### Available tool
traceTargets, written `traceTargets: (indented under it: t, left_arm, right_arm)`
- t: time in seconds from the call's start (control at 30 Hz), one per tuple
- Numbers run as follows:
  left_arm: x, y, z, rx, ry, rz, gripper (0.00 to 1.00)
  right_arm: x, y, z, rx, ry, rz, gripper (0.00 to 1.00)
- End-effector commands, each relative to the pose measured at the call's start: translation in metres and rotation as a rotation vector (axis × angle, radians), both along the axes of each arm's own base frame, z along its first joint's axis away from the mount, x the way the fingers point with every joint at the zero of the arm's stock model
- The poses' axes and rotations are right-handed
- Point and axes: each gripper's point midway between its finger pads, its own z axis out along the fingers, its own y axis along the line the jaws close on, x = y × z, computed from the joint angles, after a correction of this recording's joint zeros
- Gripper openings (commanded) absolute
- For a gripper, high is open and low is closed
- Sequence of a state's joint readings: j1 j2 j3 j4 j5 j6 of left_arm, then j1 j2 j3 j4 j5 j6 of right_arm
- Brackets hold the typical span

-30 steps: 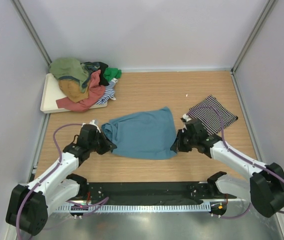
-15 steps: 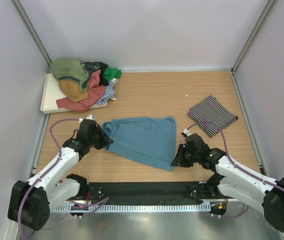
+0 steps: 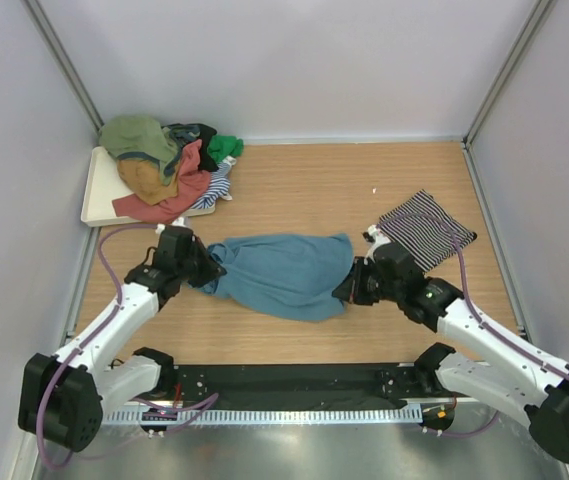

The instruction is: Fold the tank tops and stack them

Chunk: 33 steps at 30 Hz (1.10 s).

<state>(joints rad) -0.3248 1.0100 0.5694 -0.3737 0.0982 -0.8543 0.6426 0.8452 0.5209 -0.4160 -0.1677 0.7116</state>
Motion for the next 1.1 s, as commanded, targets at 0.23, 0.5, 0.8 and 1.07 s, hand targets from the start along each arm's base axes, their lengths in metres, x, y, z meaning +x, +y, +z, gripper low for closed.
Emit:
traceTargets:
  t: [0.23, 0.5, 0.8, 1.07]
  left_arm:
    - [0.051, -0.015, 0.047, -0.013, -0.096, -0.029, 0.00]
    - [0.089, 0.012, 0.052, -0.040, -0.075, 0.041, 0.00]
    - [0.087, 0.002, 0.060, -0.138, -0.110, 0.007, 0.00]
    - [0.067, 0.009, 0.040, -0.101, -0.081, -0.001, 0.00]
  right_arm:
    - [0.017, 0.080, 0.049, 0.074, -0.245, 0.270, 0.04]
    - [-0.049, 0.114, -0.001, -0.038, -0.225, 0.537, 0.05]
    - [-0.064, 0.095, -0.042, -0.076, -0.157, 0.504, 0.32]
    - [-0.054, 0.099, -0.044, -0.077, -0.162, 0.449, 0.41]
